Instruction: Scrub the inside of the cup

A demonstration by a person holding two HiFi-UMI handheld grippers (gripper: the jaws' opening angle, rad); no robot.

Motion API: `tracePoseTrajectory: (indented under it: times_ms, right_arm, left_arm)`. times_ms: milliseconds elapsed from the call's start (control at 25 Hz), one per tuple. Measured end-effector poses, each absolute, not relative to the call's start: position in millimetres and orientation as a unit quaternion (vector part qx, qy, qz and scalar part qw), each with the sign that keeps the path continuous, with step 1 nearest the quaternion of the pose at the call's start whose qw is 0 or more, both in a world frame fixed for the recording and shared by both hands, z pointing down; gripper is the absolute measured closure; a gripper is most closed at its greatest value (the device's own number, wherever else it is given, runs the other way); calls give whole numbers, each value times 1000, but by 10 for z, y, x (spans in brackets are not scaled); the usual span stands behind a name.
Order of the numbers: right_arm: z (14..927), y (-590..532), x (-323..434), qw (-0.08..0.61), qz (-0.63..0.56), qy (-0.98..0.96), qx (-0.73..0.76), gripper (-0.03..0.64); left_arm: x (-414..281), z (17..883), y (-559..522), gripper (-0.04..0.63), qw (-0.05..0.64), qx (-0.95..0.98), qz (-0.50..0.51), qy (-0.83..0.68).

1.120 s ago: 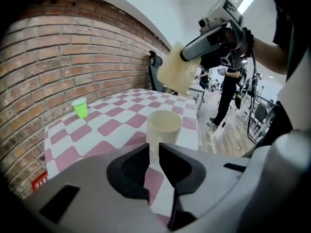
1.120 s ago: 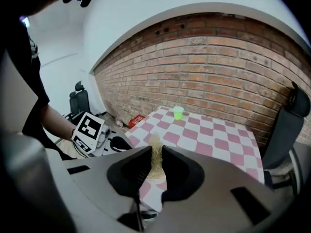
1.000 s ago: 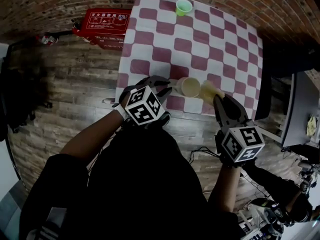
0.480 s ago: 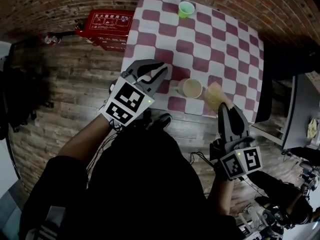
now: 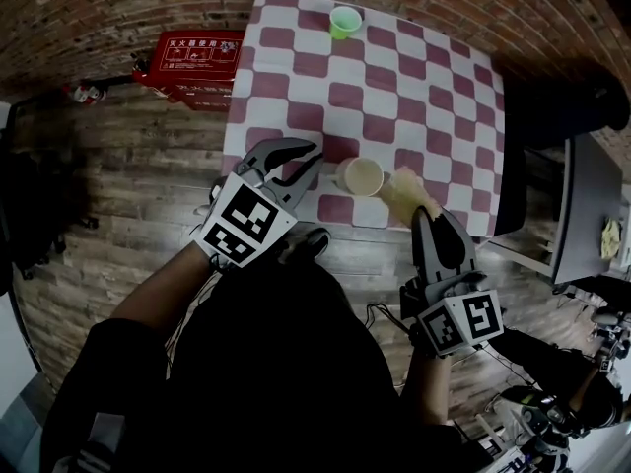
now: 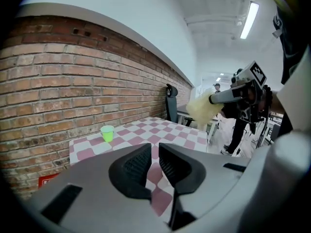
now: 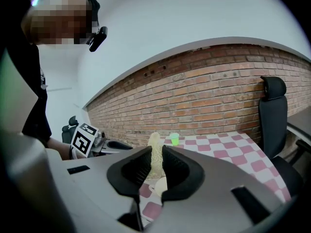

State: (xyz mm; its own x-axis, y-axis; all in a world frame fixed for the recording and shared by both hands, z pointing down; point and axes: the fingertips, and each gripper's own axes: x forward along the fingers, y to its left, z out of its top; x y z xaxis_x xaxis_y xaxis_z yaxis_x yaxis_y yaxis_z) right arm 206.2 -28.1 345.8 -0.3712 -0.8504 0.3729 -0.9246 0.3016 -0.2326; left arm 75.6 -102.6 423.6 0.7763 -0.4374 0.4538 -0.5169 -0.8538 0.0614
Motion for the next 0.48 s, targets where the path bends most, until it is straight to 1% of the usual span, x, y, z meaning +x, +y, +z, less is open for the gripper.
tracePoseTrajectory:
  times_ms: [160,320,480]
  right_arm:
    - [3469,-256,2082,89,209,-797,559,546]
    - [3461,-259,2085,89,207,-795,563,546]
    - [3450,-277,2084,90,205,-793,566,546]
  left_arm:
    - [818,4346,-924,538,54,940,244,-232]
    - [884,4409,-854,538,39,943,253,-212]
    - [908,4491,-802,538,5,941,275,-199]
